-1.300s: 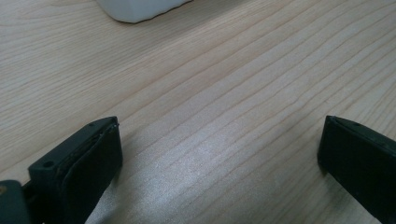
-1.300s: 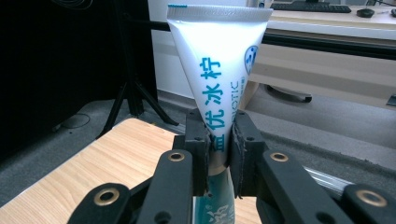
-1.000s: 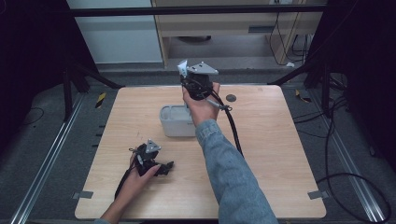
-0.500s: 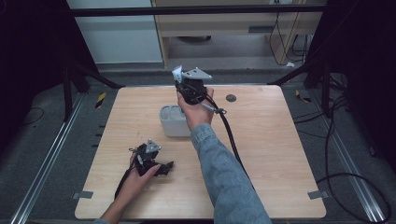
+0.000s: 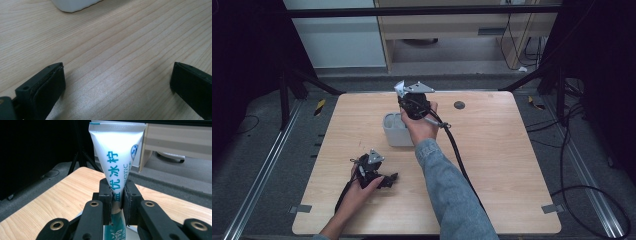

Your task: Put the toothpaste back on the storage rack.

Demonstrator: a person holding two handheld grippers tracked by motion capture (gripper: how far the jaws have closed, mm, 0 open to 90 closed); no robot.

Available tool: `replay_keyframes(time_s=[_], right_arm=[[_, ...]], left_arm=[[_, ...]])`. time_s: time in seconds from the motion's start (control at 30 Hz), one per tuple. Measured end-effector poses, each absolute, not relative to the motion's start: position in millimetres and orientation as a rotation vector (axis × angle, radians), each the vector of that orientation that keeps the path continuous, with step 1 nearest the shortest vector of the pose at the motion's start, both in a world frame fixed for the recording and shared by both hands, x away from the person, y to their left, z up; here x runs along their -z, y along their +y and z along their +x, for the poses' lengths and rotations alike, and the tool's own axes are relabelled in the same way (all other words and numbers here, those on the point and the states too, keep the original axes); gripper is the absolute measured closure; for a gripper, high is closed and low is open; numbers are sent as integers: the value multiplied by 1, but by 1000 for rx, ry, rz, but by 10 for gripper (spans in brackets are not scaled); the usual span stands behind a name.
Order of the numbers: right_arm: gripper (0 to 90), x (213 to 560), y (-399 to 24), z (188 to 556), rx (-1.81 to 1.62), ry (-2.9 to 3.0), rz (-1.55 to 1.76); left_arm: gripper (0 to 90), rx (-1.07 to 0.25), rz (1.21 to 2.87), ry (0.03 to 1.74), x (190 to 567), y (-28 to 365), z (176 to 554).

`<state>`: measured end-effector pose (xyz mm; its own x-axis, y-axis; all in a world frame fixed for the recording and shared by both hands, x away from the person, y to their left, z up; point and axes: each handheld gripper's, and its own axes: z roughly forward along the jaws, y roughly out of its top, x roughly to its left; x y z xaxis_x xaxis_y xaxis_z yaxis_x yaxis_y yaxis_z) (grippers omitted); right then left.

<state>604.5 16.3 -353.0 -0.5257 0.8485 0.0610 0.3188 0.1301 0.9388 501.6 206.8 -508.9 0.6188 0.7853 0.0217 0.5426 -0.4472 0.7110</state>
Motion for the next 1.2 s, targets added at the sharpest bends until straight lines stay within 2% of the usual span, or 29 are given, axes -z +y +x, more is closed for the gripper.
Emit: replay_keyframes(time_s=[1.2], right_arm=[[790, 384, 24, 601, -1315, 1982, 1122]], left_arm=[[0, -460, 2163, 1037, 509, 207, 502]])
